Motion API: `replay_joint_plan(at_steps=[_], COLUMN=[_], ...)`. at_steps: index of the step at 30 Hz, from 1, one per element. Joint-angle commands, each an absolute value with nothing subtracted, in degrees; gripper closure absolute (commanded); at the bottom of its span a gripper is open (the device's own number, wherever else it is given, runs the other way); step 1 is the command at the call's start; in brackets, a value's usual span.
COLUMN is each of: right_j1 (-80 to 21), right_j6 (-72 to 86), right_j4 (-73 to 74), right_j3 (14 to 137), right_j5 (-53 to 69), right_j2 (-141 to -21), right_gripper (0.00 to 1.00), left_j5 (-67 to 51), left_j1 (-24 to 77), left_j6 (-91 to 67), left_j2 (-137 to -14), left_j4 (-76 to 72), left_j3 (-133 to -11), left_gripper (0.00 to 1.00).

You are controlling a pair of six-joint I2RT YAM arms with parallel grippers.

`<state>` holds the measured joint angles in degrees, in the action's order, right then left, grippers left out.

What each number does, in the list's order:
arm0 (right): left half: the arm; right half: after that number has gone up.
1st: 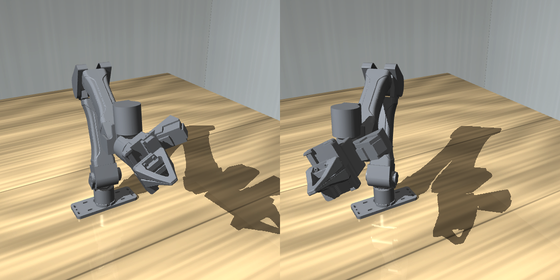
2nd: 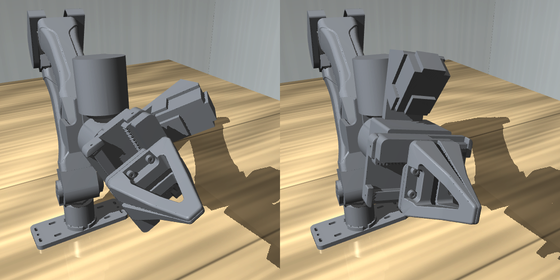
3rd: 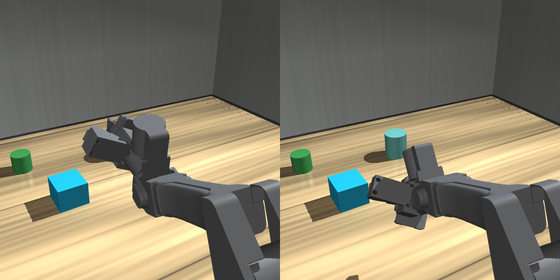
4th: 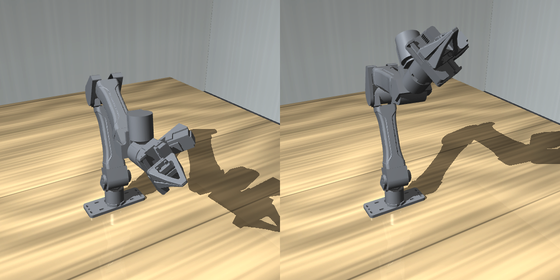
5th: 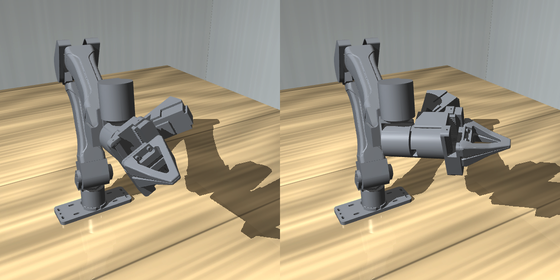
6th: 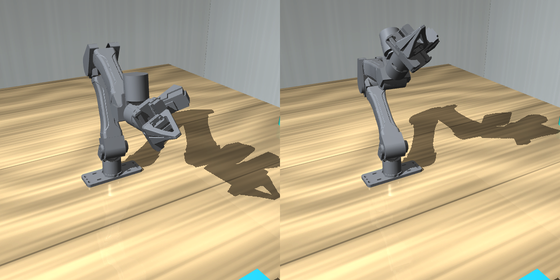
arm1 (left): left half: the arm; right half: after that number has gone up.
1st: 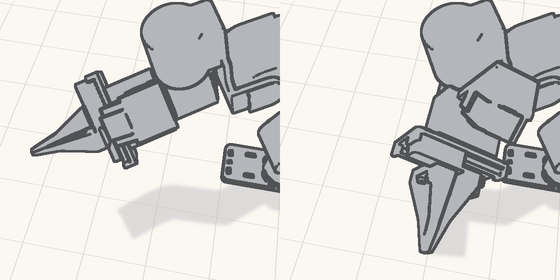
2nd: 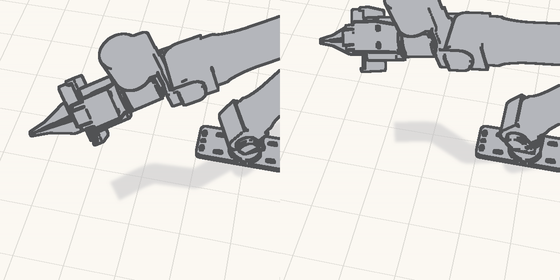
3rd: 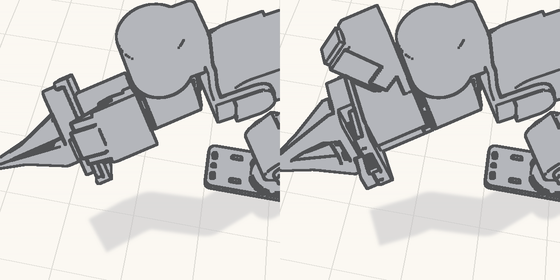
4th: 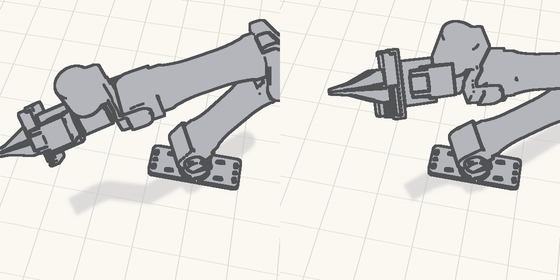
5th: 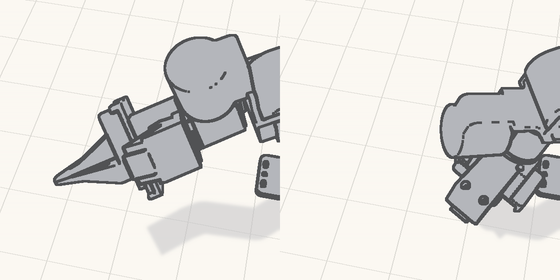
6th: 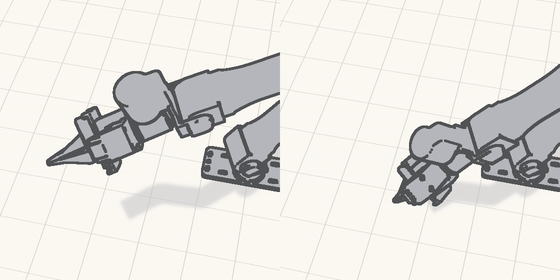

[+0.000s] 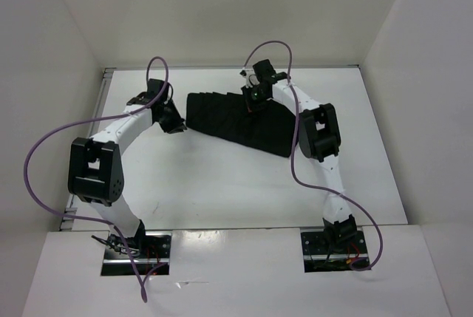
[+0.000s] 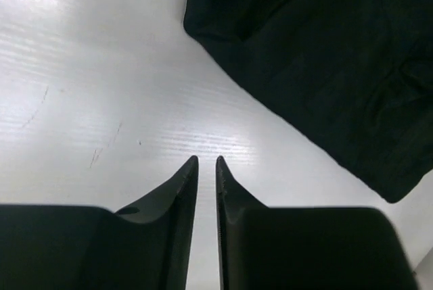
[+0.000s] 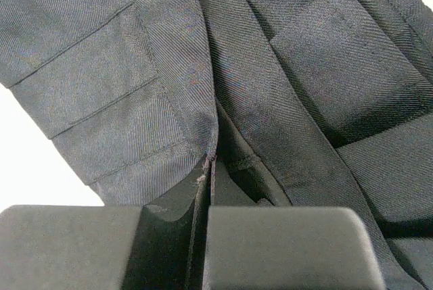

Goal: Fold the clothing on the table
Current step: Fold the skirt

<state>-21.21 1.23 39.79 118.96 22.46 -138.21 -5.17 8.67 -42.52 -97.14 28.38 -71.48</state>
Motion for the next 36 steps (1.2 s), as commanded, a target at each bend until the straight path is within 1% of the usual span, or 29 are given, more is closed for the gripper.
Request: replay_joint_plan(at_steps=[1,4,8,12,16,19,24,25,26,31,36], right_j1=[-20.8,-21.4,-24.1,-27.2,-30.5,-31.3,-33.4,-33.9,-33.9,-33.9,-33.9], right_j6=[1.1,1.6,3.3,4.4,4.4,4.9,4.9,4.9,4.9,4.9,4.4], right_j4=[37.6,36.9,34.5,33.7,33.2,32.7,33.9,33.9,33.9,33.9,34.5], right_j3=[120.6,116.4,108.9,101.6,93.8,91.7,90.4,89.7,89.6,89.6,89.6], right_j5=[22.9,24.9,27.7,30.5,31.2,31.2,31.2,31.2,31.2,31.2,31.2], right_j2=[-134.7,-135.3,-133.9,-131.8,-128.7,-127.3,-126.0,-126.0,-126.0,-125.5,-126.0], right_gripper=[1.0,1.0,1.0,1.0,1.0,1.0,1.0,1.0,1.0,1.0,1.0], left_j5=[-2.5,-3.5,-4.1,-2.8,-0.2,1.2,2.5,3.3,4.0,5.4,5.4], left_j1=[8.4,8.4,8.4,7.9,7.9,7.9,7.9,7.9,7.9,7.9,7.9], left_j6=[-43.7,-43.7,-44.2,-44.8,-44.8,-44.8,-45.9,-45.9,-46.4,-46.9,-46.9], left_j2=[-99.0,-100.6,-99.1,-95.8,-95.8,-96.5,-100.4,-101.1,-102.3,-104.2,-106.2], left_j4=[25.0,24.4,23.0,20.8,20.3,19.8,19.8,20.6,21.6,23.8,25.3], left_j3=[-76.6,-82.7,-84.4,-81.3,-78.5,-76.3,-74.9,-74.9,-74.9,-74.4,-73.0], left_gripper=[0.78,0.79,0.77,0.76,0.76,0.76,0.83,0.86,0.9,1.0,1.0])
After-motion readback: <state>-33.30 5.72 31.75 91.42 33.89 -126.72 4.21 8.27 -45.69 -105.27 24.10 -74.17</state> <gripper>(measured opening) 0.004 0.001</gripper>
